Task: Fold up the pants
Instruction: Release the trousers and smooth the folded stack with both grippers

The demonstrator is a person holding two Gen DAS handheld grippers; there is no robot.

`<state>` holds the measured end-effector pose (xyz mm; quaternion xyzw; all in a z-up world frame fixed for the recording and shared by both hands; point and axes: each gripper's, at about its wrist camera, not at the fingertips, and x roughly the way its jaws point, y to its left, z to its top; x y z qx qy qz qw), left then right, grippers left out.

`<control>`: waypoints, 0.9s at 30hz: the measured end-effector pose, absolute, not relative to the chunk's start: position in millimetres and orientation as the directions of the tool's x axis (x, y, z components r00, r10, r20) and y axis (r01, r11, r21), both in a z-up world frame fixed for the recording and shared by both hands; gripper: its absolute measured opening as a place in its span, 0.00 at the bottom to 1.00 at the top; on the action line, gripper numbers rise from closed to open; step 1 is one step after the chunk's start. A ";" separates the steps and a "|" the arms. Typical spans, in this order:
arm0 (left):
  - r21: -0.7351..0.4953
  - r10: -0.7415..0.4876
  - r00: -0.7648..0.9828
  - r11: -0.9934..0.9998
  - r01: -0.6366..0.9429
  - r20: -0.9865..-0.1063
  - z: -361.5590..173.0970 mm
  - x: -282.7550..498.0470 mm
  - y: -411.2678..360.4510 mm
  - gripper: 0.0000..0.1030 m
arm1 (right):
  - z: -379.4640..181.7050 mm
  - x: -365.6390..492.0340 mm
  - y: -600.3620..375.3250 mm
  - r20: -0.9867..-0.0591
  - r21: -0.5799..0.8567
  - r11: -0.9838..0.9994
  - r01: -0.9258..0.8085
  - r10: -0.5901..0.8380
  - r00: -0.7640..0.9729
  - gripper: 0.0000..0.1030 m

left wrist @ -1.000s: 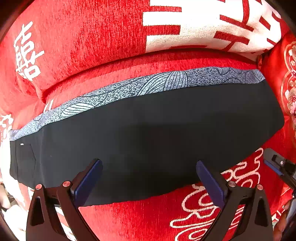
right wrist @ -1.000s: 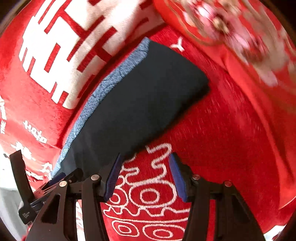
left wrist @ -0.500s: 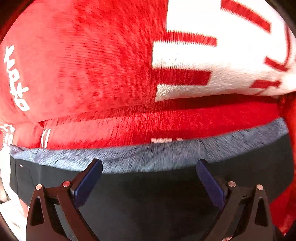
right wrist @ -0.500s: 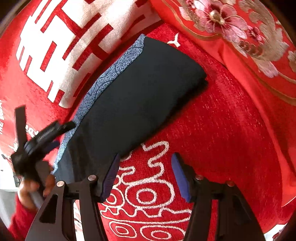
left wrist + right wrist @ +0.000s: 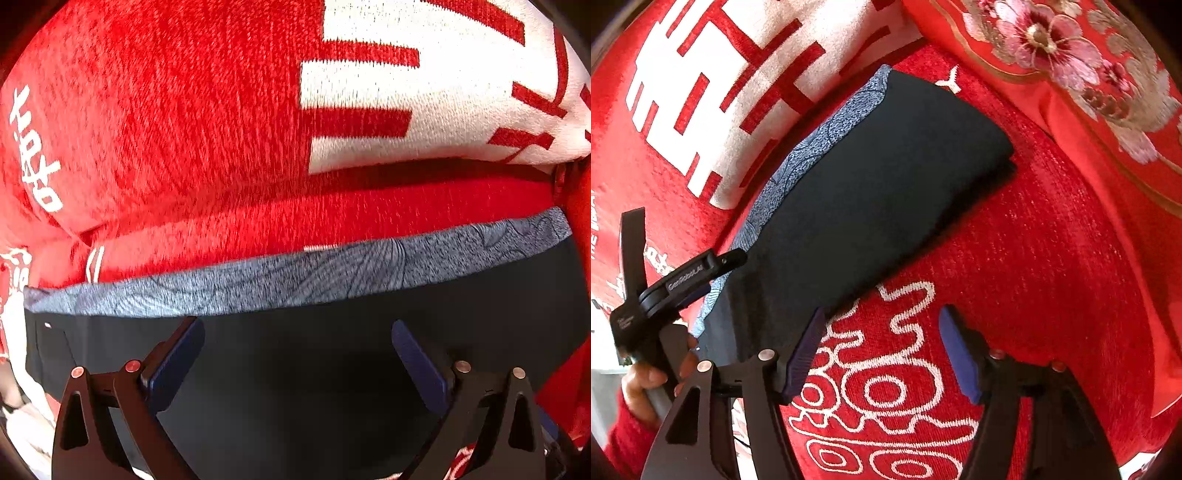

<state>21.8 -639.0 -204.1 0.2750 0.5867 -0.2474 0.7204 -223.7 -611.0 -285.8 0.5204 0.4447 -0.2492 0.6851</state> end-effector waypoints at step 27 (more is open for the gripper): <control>0.112 -0.010 0.163 0.688 0.717 -0.987 -234.1 -11.8 -617.8 0.99 | -287.7 -223.3 -614.3 -0.863 0.499 0.327 0.802 0.109 0.493 0.69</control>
